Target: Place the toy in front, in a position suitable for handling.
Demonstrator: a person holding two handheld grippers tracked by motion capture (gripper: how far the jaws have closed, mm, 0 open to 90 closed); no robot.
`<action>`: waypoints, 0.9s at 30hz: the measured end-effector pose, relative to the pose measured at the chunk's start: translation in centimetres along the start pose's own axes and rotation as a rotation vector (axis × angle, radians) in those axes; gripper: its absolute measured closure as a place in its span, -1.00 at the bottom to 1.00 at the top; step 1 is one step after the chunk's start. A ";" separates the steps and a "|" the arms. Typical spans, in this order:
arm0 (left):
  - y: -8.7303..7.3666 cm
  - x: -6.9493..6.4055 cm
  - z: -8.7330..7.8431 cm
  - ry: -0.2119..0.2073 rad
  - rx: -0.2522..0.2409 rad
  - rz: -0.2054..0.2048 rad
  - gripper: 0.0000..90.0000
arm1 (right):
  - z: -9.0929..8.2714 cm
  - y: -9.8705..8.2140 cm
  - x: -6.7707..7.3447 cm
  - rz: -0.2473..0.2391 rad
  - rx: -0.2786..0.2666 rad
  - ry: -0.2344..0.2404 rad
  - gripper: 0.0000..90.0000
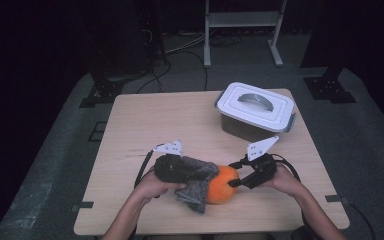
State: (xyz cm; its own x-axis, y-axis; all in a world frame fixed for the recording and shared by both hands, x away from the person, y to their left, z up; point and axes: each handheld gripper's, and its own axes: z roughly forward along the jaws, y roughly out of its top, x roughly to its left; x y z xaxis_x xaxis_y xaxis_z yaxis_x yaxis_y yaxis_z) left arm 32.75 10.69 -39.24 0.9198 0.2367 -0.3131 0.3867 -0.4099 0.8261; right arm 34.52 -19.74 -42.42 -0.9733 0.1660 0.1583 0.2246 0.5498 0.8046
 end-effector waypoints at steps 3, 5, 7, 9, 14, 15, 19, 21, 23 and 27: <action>0.1 -0.5 0.6 -0.001 0.013 0.001 0.68 | -0.3 -0.4 0.8 0.018 0.023 -0.011 -0.29; -0.1 -0.6 0.7 0.005 0.004 -0.003 0.68 | -0.6 -0.5 1.5 0.024 0.032 -0.025 -0.33; -0.3 -0.7 0.6 0.000 -0.002 -0.008 0.68 | -0.8 -0.4 1.8 0.033 0.022 -0.026 -0.36; -0.5 -0.8 0.6 -0.011 0.001 -0.012 0.68 | -0.7 -0.2 1.9 0.040 0.006 -0.020 -0.34; -0.9 -1.4 0.1 -0.008 0.036 0.011 0.67 | 0.7 0.0 2.4 -0.021 0.015 0.004 -0.21; -0.8 -1.4 -0.2 -0.005 0.020 0.013 0.67 | 0.8 0.1 2.6 -0.030 0.012 0.008 -0.19; -0.1 -1.5 -0.6 0.006 -0.001 0.026 0.67 | 1.4 0.5 3.4 -0.085 0.010 0.023 -0.17; 0.0 -1.4 -0.5 0.013 0.018 0.030 0.67 | 1.6 0.6 3.7 -0.103 0.018 0.028 -0.17; -0.5 -1.3 -0.2 0.022 0.049 0.026 0.67 | 1.5 0.7 3.8 -0.090 0.021 0.029 -0.22; -1.6 -1.7 0.2 -0.025 0.072 0.021 0.67 | 0.5 0.8 3.2 0.000 -0.021 0.035 -0.41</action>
State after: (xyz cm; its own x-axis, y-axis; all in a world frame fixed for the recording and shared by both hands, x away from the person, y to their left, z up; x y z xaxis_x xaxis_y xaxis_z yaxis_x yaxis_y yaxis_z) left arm 30.58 10.70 -40.10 0.9287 0.2057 -0.3086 0.3705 -0.4771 0.7969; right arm 31.58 -18.35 -41.61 -0.9744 0.1374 0.1780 0.2242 0.5324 0.8163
